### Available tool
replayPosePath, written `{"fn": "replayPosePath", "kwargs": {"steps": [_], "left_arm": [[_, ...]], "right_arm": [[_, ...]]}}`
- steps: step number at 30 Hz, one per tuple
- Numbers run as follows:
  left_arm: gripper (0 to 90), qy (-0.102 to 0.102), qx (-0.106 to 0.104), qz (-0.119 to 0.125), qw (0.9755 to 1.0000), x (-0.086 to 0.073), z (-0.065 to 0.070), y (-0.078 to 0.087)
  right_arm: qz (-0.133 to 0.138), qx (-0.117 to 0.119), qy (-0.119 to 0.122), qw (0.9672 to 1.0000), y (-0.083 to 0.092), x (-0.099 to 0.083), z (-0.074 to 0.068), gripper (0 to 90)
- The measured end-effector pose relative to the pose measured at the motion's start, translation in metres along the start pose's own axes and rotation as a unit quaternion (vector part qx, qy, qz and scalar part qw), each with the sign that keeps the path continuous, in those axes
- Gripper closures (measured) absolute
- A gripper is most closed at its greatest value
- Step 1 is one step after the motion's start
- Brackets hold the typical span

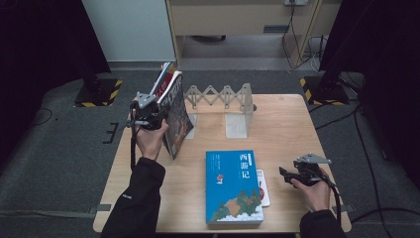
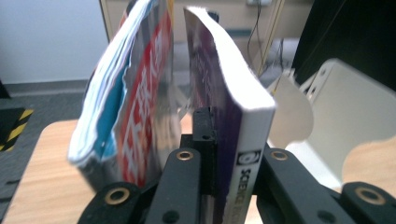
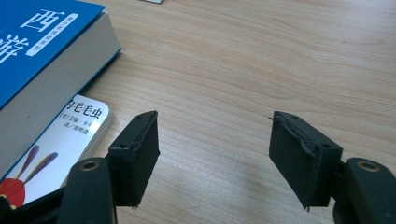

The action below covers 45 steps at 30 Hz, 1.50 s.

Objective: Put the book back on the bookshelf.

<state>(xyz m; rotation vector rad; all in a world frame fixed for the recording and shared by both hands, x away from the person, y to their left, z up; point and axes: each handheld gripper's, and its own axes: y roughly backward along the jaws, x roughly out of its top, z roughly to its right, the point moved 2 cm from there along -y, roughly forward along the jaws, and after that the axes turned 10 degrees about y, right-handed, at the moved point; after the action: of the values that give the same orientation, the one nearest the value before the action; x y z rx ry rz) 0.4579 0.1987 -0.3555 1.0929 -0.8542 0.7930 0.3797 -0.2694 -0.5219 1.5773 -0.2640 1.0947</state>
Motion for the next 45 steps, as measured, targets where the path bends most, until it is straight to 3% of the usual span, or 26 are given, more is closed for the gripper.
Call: {"fn": "replayPosePath", "kwargs": {"steps": [5, 10, 14, 19, 26, 34, 39, 45], "left_arm": [[79.8, 0.006, -0.007, -0.045, 0.9989, 0.003, -0.003, 0.001], [75.8, 0.024, -0.030, -0.057, 0.9976, 0.009, 0.000, 0.000], [76.1, 0.006, -0.006, -0.075, 0.9972, 0.013, 0.011, -0.006], [77.6, 0.020, 0.004, -0.108, 0.9939, 0.012, 0.013, -0.020], [81.9, 0.021, 0.003, -0.106, 0.9942, 0.014, 0.013, -0.019], [82.1, 0.020, 0.032, -0.064, 0.9972, 0.028, 0.013, -0.016], [82.1, 0.040, 0.046, -0.050, 0.9968, 0.035, 0.015, -0.022], [82.0, 0.047, 0.075, -0.038, 0.9953, 0.033, 0.015, -0.037]], "right_arm": [[0.000, 0.001, 0.001, 1.0000, -0.001, 0.000, -0.001, 32.9], [-0.001, 0.003, 0.001, 1.0000, -0.001, 0.000, -0.001, 32.8], [0.000, 0.002, 0.001, 1.0000, -0.001, 0.000, -0.001, 32.6], [0.001, 0.004, 0.000, 1.0000, 0.000, 0.000, 0.000, 32.4], [-0.001, 0.005, -0.001, 1.0000, 0.000, -0.001, 0.001, 32.3], [-0.002, 0.005, -0.002, 1.0000, 0.000, -0.001, 0.001, 32.3], [-0.001, 0.005, -0.004, 1.0000, 0.000, -0.001, 0.001, 32.3], [-0.001, 0.006, -0.006, 1.0000, 0.000, -0.001, 0.001, 32.3]]}}
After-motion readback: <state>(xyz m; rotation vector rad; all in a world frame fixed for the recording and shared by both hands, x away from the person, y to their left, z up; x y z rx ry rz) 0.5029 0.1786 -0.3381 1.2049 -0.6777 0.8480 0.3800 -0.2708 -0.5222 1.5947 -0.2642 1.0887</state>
